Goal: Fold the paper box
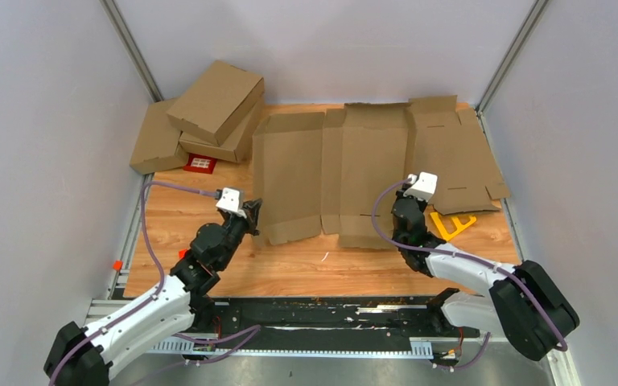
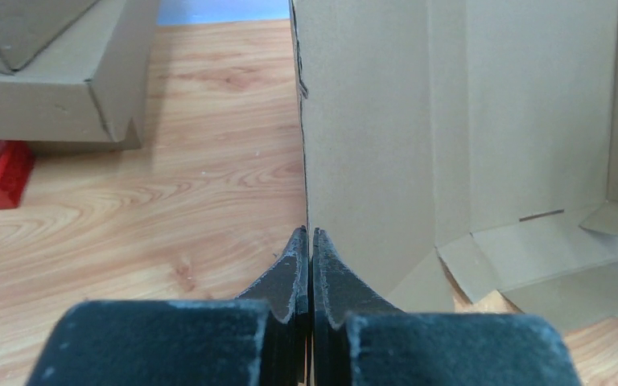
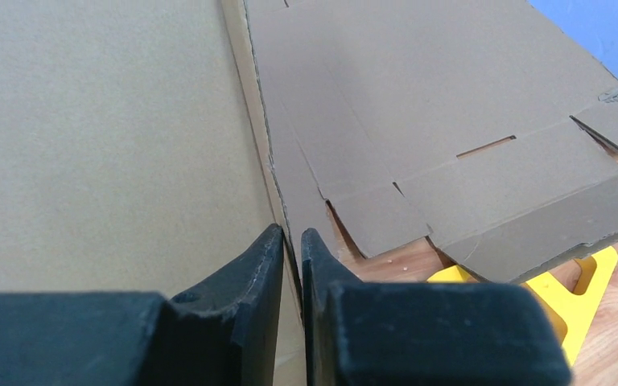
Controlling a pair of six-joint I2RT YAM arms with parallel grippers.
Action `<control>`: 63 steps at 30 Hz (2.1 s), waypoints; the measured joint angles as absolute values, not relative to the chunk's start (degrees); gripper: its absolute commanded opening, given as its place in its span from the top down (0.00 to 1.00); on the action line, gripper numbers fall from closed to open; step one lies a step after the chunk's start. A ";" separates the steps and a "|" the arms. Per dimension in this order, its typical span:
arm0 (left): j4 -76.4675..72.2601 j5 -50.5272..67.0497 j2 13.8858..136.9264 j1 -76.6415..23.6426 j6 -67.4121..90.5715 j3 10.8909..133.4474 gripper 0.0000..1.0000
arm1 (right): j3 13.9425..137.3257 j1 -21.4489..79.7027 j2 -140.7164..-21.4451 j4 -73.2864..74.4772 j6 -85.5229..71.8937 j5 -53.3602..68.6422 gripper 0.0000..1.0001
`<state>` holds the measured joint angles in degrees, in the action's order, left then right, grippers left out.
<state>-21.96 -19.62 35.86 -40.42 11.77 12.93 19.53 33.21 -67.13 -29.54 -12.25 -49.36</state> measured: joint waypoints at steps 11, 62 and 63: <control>-32.01 -10.15 45.04 -41.04 10.55 12.95 1.00 | 17.82 32.82 -65.65 -30.76 -12.38 -47.94 0.89; -41.98 7.03 51.70 -54.78 3.27 11.70 1.00 | 10.96 33.21 -57.56 -24.62 -17.12 -20.82 0.64; -41.69 7.60 52.14 -54.78 3.55 11.77 1.00 | 11.33 33.21 -57.71 -24.05 -17.04 -19.75 0.60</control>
